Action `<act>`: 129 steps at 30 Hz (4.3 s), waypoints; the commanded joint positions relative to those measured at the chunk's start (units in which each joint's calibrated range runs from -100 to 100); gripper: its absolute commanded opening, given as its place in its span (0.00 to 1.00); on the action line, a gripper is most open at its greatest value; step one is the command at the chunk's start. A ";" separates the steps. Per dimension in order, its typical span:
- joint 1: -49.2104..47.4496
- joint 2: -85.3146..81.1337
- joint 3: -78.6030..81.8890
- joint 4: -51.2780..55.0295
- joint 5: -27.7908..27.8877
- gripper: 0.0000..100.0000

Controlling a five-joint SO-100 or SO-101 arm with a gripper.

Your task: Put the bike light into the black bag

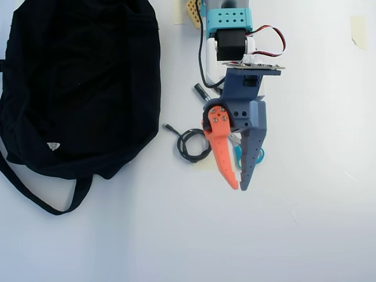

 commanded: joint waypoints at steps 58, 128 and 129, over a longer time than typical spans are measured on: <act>-6.10 -30.92 10.65 86.39 17.15 0.02; -26.07 -44.03 53.86 70.02 24.54 0.46; -26.59 -44.53 54.22 69.76 23.54 0.46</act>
